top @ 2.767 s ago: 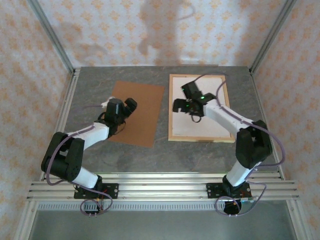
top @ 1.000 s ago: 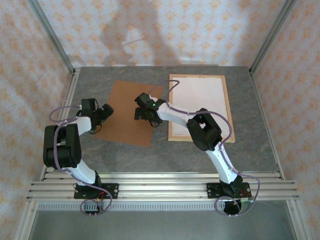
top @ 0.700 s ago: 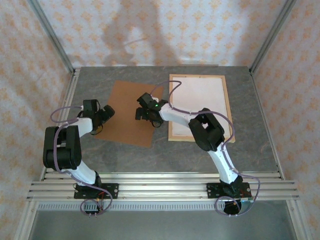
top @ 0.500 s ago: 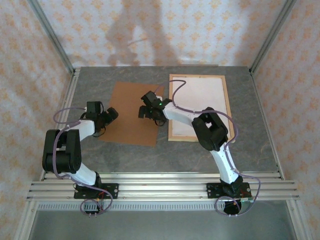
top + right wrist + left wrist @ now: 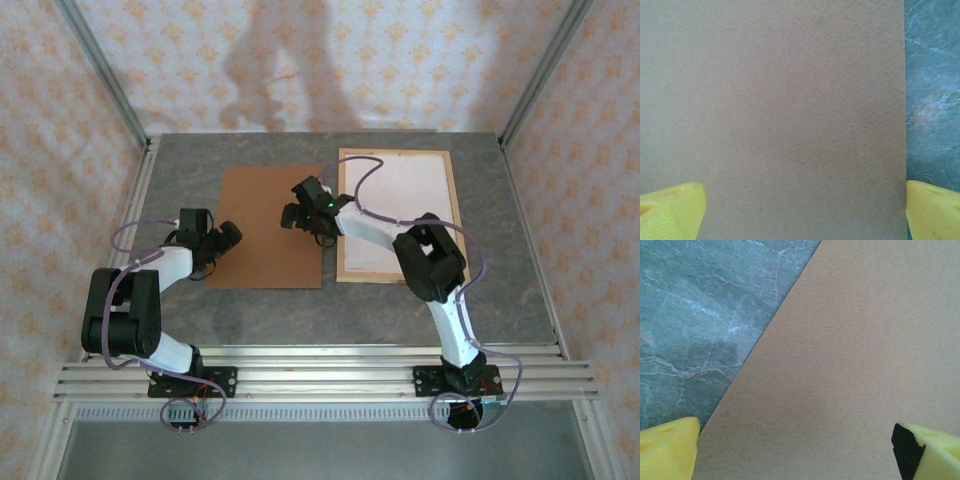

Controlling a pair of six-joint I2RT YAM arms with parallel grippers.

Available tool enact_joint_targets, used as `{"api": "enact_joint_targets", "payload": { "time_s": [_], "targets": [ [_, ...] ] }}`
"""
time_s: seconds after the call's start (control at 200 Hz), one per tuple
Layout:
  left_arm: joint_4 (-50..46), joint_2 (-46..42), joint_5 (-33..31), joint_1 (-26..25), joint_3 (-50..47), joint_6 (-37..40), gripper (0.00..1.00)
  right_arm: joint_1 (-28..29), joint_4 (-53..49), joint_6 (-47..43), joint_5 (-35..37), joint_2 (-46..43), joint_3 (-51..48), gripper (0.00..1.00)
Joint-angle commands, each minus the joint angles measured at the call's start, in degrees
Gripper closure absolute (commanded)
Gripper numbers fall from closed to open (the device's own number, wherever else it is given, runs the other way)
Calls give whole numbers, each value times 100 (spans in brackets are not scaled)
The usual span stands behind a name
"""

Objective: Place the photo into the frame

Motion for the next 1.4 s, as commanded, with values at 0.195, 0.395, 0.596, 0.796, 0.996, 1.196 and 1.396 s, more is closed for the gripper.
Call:
{"api": "enact_joint_targets", "payload": {
  "time_s": [0.195,0.395,0.596,0.796,0.996,1.196,1.396],
  "targets": [
    [65,20,1348,-670,24,-462,5,218,1018,227,-1241,-640,-29,2],
    [240,72,1290,-1021,97,-595,5,121,1047,249,-1144,-780,-233,2],
    [411,226,1289,-1327,133,-783,5,44,864,137,-1020,-900,-355,2],
    [455,357,1290,-1496,227,-832,5,-64,825,65,-839,-1177,-796,2],
    [596,602,1378,-1611,319,-912,5,-121,778,2,-730,-1249,-991,2],
    [666,755,1396,-1786,379,-988,5,-161,648,-74,-534,-1289,-1048,1],
    [691,841,1357,-1842,357,-1060,5,-205,514,-136,-376,-1315,-1110,1]
  ]
}}
